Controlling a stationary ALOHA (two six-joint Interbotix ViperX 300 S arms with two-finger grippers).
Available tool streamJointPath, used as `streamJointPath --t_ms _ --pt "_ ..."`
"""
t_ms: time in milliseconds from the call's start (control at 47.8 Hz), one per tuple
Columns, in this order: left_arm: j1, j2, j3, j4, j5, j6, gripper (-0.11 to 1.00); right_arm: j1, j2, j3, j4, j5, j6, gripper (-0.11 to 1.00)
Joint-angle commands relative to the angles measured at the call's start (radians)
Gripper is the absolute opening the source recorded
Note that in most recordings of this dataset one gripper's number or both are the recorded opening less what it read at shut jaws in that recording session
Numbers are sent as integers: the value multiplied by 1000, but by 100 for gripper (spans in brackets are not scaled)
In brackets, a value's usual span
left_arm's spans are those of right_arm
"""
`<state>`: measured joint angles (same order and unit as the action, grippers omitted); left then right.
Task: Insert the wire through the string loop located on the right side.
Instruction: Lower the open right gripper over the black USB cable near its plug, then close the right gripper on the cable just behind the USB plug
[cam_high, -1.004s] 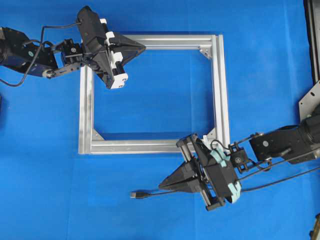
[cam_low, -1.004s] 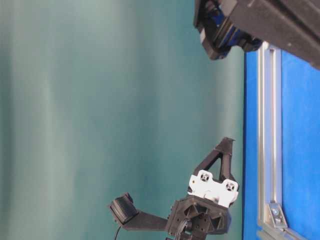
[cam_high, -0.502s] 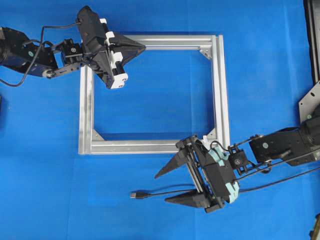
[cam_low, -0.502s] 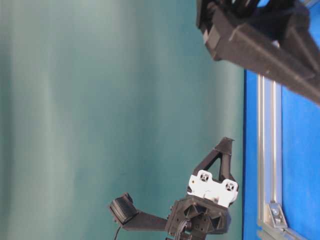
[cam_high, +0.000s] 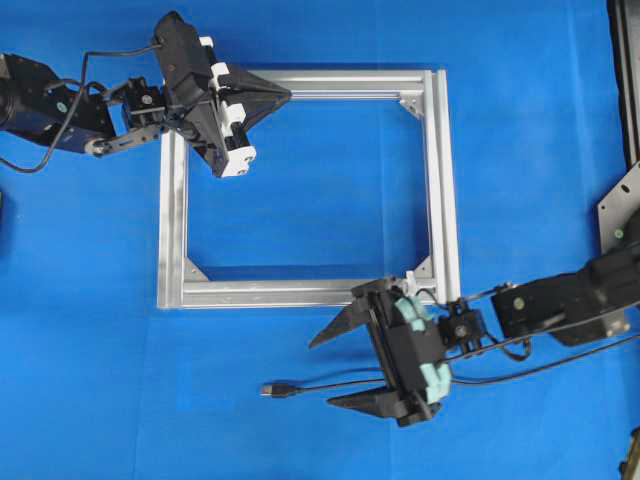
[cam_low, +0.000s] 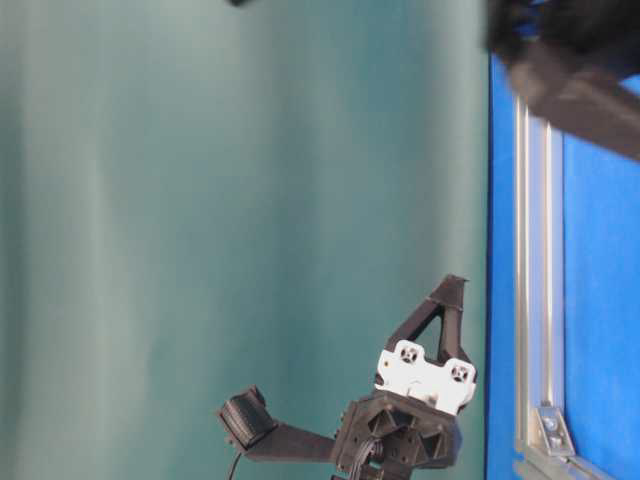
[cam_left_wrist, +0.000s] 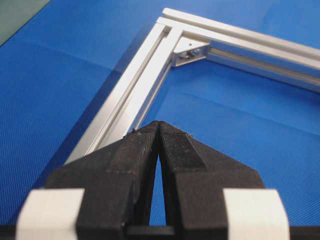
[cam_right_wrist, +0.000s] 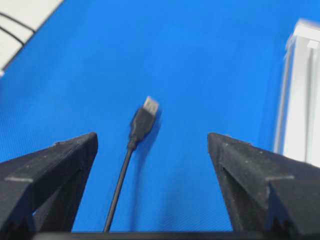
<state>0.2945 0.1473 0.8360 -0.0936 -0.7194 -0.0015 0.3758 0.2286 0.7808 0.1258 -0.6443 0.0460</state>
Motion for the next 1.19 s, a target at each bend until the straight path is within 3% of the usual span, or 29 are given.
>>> streamJointPath --t_ms 0,188,565,648,816,920,1004,1171 --pt "2 -32 -8 2 -11 0 0 14 18 -23 38 -6 2 82" --pt "2 -32 -8 2 -9 -3 0 23 91 -40 91 -9 2 82" --pt "2 -37 8 3 -11 -9 0 23 95 -41 101 -34 0 77" --pt "2 -37 9 2 -11 -9 0 25 95 -41 101 -31 -2 66" --pt "2 -37 9 3 -11 -9 0 26 95 -41 97 -25 -8 23" --pt "2 -37 11 2 -11 -9 0 28 95 -41 95 -20 -8 5" --pt "2 -37 11 3 -11 -9 0 28 95 -43 95 -17 -8 -1" --pt "2 -37 9 3 -11 -9 0 28 94 -43 95 -17 -6 -2"
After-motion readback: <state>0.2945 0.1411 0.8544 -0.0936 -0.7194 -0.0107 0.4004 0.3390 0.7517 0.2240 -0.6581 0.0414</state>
